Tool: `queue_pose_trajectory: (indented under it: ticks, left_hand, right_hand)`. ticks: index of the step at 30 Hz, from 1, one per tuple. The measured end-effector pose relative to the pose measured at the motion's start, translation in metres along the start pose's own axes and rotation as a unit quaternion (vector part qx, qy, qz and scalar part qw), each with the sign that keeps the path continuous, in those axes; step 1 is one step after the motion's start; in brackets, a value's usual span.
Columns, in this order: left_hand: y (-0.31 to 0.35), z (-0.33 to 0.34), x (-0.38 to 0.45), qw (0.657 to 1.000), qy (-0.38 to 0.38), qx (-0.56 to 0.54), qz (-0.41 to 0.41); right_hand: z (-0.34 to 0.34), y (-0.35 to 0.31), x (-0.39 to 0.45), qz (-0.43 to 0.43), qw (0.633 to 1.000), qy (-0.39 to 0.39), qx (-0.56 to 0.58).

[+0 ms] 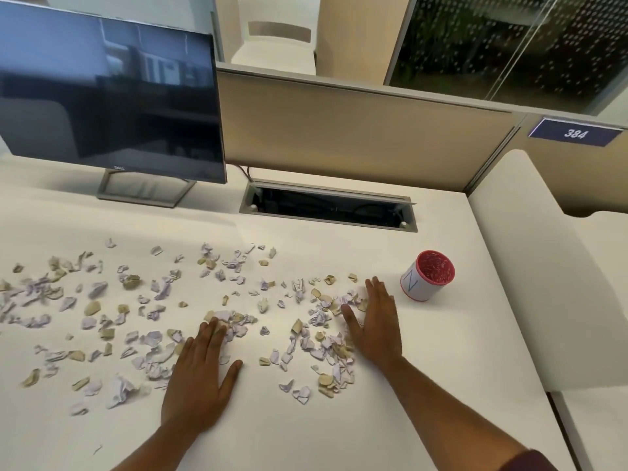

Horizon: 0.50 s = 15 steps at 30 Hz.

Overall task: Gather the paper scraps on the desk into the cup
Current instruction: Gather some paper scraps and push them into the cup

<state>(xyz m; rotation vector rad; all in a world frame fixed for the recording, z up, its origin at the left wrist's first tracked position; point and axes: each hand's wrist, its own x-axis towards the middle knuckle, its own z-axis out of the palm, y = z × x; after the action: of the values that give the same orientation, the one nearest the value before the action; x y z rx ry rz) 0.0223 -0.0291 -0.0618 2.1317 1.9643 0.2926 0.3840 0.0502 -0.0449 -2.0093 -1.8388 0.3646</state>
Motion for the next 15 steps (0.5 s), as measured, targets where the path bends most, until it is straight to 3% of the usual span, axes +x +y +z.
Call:
queue_pose_trajectory:
  ticks: [7, 15]
  left_hand:
    - [-0.001, 0.000, 0.000, 1.000, 0.004, 0.002, 0.005]
    - [0.002, -0.003, 0.000, 0.999, -0.018, 0.037, 0.024]
  right_hand:
    - [-0.001, 0.000, 0.022, -0.159, 0.982, -0.097, -0.016]
    - [-0.004, 0.005, -0.022, -0.226, 0.958, -0.167, 0.051]
